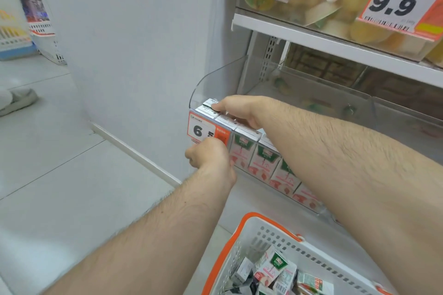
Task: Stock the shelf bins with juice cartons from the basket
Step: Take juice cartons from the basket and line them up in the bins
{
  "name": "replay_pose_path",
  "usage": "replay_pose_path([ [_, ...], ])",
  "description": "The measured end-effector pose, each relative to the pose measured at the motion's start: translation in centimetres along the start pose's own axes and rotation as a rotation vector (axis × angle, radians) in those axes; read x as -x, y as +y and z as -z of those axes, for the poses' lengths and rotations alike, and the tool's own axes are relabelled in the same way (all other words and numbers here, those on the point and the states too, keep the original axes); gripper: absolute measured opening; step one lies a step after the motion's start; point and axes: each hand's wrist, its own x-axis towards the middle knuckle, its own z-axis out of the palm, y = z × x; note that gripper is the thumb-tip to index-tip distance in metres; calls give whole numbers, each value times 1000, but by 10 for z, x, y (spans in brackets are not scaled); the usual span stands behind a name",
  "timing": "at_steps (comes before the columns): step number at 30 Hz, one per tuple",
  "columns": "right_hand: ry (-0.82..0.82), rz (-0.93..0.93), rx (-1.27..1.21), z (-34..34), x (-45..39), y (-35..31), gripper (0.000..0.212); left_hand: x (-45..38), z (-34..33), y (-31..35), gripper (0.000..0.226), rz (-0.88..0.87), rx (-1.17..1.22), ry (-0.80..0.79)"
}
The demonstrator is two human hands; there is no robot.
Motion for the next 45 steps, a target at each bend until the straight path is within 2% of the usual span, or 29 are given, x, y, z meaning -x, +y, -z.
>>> replay_pose_path([
  [3,79,33,138,1,10,5,44,3,6,-7,45,32,-161,6],
  [6,244,123,211,3,29,13,43,24,11,-16,36,47,-299,-196],
  [9,556,250,377,-2,60,34,32,47,15,-26,30,61,-487,-388],
  [11,819,328,515,-13,88,56,24,57,18,-34,24,5,-656,-505],
  [13,1059,513,586,-27,114,80,21,64,22,-43,20,-97,-790,-616],
  [15,1207,721,543,-40,136,102,17,69,28,-53,18,-203,-902,-726],
  [17,1269,845,477,-49,154,127,17,73,35,-63,18,-255,-1016,-815],
  [20,1248,857,292,-61,176,168,17,73,44,-85,18,-263,-1283,-899],
  [22,1193,758,136,-68,186,198,19,69,49,-102,23,-264,-1405,-922],
  [25,1034,442,-85,-76,188,244,17,60,55,-122,9,-282,-1549,-939],
  [28,879,145,-234,-85,179,293,19,38,60,-142,17,-378,-1741,-891],
  [32,719,-125,-344,-103,161,358,21,17,71,-170,29,-420,-1907,-817],
  [34,661,-257,-422,-112,154,388,20,5,77,-187,32,-401,-1913,-754],
  [38,549,-525,-567,-132,140,429,14,-24,88,-225,46,-338,-1779,-632],
  [42,451,-737,-793,-148,120,437,50,-39,87,-255,65,-361,-1649,-655],
  [44,449,-758,-917,-153,110,439,57,-45,85,-266,65,-348,-1601,-678],
  [45,456,-750,-999,-156,108,439,55,-49,85,-270,64,-345,-1581,-684],
])
